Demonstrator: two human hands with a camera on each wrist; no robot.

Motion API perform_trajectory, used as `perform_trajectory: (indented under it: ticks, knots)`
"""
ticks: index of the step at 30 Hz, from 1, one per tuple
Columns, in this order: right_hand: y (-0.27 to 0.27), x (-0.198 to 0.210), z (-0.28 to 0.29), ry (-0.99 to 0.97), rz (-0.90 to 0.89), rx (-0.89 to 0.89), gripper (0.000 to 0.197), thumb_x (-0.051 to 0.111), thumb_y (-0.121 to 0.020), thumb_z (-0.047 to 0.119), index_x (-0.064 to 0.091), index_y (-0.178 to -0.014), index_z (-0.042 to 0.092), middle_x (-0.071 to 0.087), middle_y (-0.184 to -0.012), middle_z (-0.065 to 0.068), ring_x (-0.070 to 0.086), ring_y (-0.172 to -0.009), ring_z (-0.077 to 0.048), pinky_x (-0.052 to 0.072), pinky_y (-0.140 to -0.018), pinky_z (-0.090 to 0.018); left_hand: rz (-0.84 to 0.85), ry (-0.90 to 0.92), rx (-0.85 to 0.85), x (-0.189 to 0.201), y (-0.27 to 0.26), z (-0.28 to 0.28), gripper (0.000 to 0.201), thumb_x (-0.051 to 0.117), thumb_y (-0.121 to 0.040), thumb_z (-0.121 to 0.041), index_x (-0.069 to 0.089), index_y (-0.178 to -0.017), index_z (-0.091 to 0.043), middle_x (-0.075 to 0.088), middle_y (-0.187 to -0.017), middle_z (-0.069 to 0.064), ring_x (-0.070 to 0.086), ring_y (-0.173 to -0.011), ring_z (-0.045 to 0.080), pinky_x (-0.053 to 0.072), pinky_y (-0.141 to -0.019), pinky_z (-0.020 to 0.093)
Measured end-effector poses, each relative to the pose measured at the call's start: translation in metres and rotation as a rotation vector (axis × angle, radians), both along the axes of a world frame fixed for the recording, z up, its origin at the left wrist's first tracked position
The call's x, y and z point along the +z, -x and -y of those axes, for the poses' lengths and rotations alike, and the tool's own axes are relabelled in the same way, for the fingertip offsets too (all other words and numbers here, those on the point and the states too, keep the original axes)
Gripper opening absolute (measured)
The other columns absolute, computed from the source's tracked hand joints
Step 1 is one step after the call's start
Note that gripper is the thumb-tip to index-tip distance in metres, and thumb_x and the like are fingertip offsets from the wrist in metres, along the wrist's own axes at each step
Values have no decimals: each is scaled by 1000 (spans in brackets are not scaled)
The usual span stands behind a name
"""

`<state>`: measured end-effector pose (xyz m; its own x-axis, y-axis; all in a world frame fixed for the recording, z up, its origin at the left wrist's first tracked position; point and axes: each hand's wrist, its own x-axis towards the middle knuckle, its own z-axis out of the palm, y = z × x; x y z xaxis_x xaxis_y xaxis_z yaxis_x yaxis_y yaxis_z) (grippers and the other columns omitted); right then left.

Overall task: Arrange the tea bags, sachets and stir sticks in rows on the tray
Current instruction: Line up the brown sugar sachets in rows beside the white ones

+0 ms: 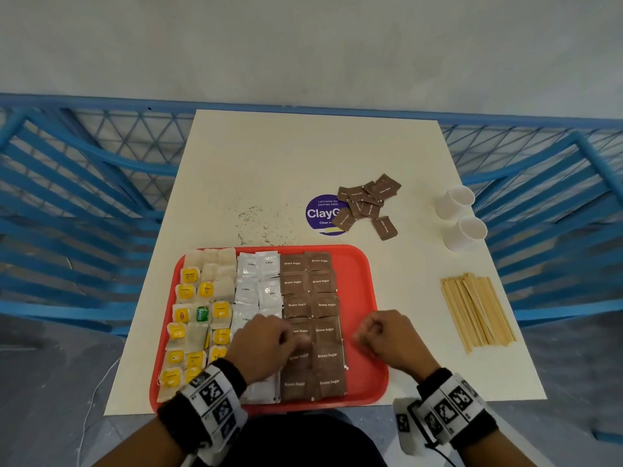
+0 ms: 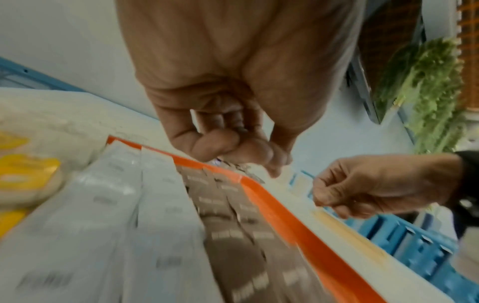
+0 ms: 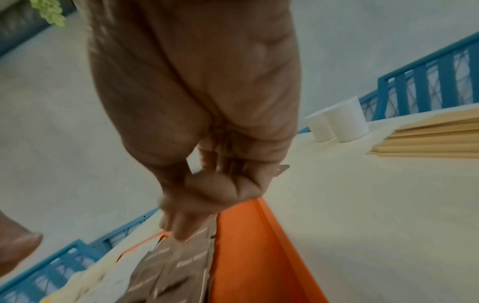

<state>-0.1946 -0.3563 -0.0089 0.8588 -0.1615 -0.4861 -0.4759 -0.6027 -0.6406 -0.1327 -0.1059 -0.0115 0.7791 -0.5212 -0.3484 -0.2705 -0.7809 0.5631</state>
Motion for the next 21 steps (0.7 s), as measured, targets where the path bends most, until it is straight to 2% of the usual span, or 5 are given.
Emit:
perform_trajectory:
  ticks: [6, 11, 15, 19, 21]
  knots:
    - [-57, 4, 12, 71, 27, -179, 62, 70, -86, 46, 31, -46, 18, 36, -46, 4, 34, -44, -9, 32, -53, -25, 1, 26, 64, 16, -81, 12, 43, 58, -92, -54, 56, -61, -24, 55, -62, -12, 49, -55, 3, 47, -65, 27]
    - [-115, -2, 42, 135, 24, -215, 39, 72, -85, 41, 60, -66, 9, 63, -72, -2, 61, -77, -21, 40, -63, -27, -40, -78, 73, 6, -146, 26, 24, 66, -92, -38, 61, -72, -26, 61, -84, -7, 60, -83, 16, 51, -80, 34]
    - [-166, -1, 73, 256, -2, -211, 29, 63, -93, 32, 69, -105, 6, 68, -114, -13, 61, -110, -33, 45, -90, -32, -30, -90, 131, 6, -184, 43, 24, 68, -90, -38, 60, -69, -29, 60, -79, -9, 62, -84, 20, 54, -84, 38]
    - [-205, -15, 94, 252, -9, -269, 15, 63, -86, 25, 58, -73, 18, 74, -100, -13, 68, -98, -32, 56, -88, -40, -12, -101, 148, 4, -207, 63, 21, 66, -91, -40, 64, -75, -26, 58, -79, -10, 63, -85, 20, 54, -83, 37]
    - [-218, -22, 96, 256, -13, -278, 16, 67, -83, 27, 57, -82, 15, 72, -98, -14, 68, -92, -32, 56, -85, -41, -9, -103, 140, 2, -215, 74, 23, 65, -91, -40, 60, -72, -28, 61, -84, -5, 63, -86, 21, 54, -83, 36]
